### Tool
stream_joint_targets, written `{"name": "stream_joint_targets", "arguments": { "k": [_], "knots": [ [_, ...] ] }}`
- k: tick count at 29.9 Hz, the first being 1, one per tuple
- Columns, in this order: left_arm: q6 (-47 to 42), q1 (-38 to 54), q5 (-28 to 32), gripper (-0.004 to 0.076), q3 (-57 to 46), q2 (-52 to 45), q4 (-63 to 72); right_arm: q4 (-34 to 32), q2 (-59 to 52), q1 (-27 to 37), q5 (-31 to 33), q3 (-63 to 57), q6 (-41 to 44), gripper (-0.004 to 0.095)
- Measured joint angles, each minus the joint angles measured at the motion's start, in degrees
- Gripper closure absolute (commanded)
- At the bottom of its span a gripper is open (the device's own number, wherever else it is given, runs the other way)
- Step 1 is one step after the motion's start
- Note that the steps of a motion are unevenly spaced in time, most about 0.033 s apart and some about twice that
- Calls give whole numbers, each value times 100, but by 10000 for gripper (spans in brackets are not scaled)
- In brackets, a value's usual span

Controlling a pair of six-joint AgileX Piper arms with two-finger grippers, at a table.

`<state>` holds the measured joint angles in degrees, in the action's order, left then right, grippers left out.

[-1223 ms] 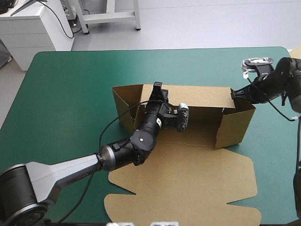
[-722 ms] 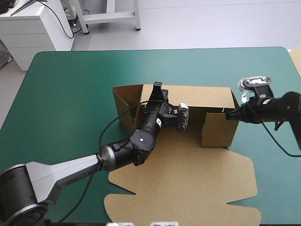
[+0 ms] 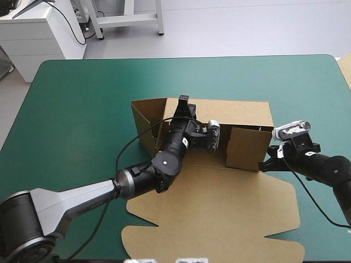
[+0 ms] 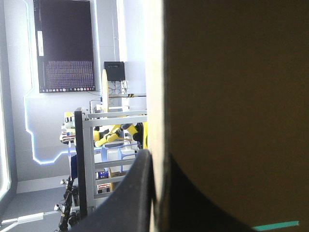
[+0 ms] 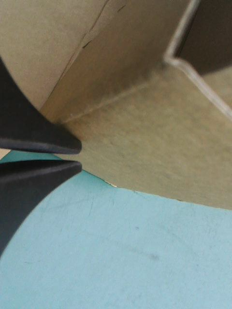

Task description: Fold the box

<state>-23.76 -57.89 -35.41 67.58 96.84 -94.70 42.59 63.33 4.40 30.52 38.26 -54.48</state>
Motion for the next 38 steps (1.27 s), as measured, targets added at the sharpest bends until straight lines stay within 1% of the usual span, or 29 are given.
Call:
{"name": "stream_joint_targets", "arguments": {
  "k": [1,3,4,10,15,20,23,25,31,38],
  "knots": [
    [0,0,0,731,0,0,0,0,0,0,5,-1,-126,624],
    [0,0,-13,731,0,0,0,-19,0,0,11,-1,-317,551],
    [0,0,-18,731,0,0,5,-31,0,0,24,-1,-386,530],
    [0,0,-34,731,0,0,5,-112,-6,28,54,23,-795,527],
    [-14,0,-100,731,0,0,10,-326,-6,34,325,291,-903,527],
    [-14,0,-82,731,0,0,22,-881,-6,34,620,605,-458,527],
    [-14,0,-77,731,0,0,22,-1101,-6,34,739,629,-244,526],
    [-14,0,-71,731,0,0,22,-1148,-6,34,794,629,-176,525],
    [-14,0,-66,731,0,0,16,-1215,-6,24,1031,629,-141,478],
    [-14,-7,-66,731,0,0,14,-1153,-6,4,1254,631,-134,475]
  ]
}}
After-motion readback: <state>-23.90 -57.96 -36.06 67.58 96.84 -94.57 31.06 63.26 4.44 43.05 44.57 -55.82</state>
